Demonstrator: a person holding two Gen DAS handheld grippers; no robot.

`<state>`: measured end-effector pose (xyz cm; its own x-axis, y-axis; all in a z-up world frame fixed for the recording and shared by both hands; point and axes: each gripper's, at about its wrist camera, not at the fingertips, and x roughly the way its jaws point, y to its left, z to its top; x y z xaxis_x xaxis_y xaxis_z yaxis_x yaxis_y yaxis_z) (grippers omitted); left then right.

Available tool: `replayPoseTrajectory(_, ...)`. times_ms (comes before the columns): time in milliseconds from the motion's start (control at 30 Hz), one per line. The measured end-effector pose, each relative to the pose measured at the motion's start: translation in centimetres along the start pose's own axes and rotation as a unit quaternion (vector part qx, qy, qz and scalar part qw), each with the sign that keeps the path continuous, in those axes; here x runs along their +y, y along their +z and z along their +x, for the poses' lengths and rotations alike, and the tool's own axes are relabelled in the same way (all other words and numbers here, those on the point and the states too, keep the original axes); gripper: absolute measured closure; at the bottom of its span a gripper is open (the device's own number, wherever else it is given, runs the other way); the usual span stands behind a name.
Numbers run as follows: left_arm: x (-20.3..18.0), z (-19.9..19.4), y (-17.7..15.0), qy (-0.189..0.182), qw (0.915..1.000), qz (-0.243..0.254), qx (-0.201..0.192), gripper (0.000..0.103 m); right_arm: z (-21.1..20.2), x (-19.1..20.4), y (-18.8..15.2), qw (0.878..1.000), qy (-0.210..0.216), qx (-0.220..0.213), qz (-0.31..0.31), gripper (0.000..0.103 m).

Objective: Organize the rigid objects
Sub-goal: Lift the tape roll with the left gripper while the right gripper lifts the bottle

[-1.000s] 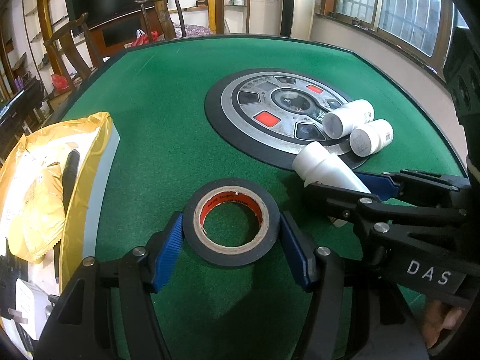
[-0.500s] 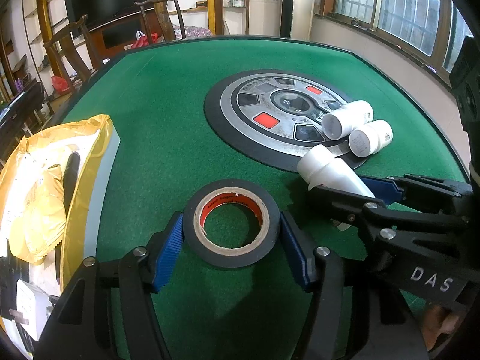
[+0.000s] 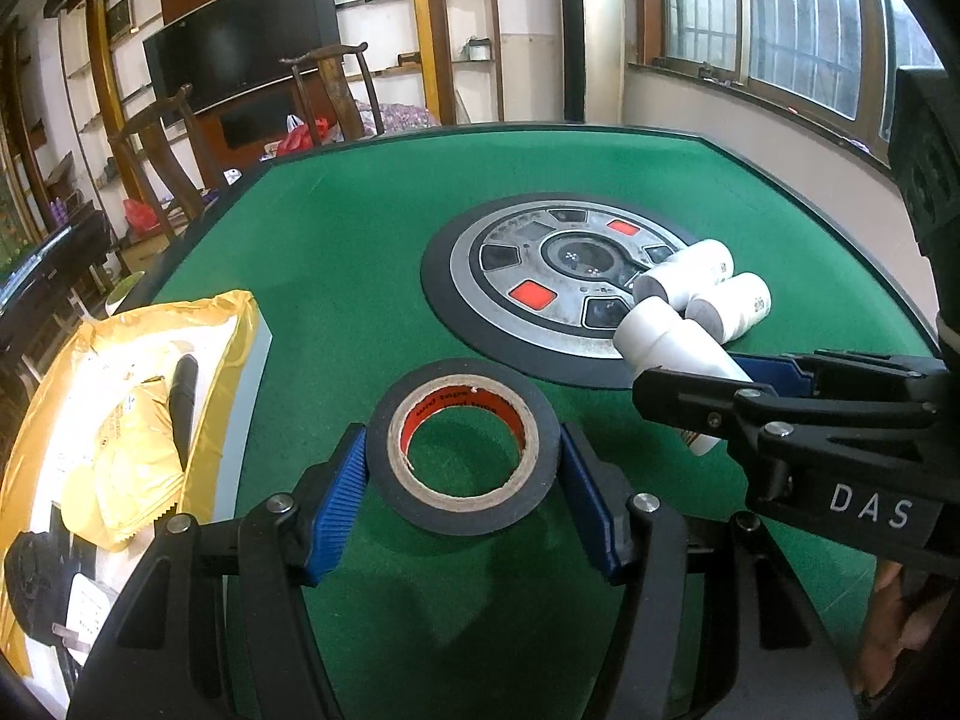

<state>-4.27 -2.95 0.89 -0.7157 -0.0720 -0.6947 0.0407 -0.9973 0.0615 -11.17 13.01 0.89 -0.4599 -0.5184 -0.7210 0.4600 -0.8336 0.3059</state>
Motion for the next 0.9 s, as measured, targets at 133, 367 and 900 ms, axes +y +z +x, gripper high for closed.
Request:
replayPoseTrajectory(133,0.0,-0.2,0.1,0.000,1.0000,-0.003,-0.006,0.042,-0.1,0.1,0.1,1.000,0.000,-0.003,0.003,0.072)
replayPoseTrajectory(367,0.1,-0.8,0.2,-0.001,0.9997,-0.008,-0.021,0.042,-0.5,0.1,0.1,1.000,0.001,-0.012,0.006,0.072)
replayPoseTrajectory(900,2.6,-4.4,0.4,-0.008,0.9954,-0.066,-0.070,0.042,-1.6,0.1,0.4,0.999,-0.012,-0.047,0.009,0.072)
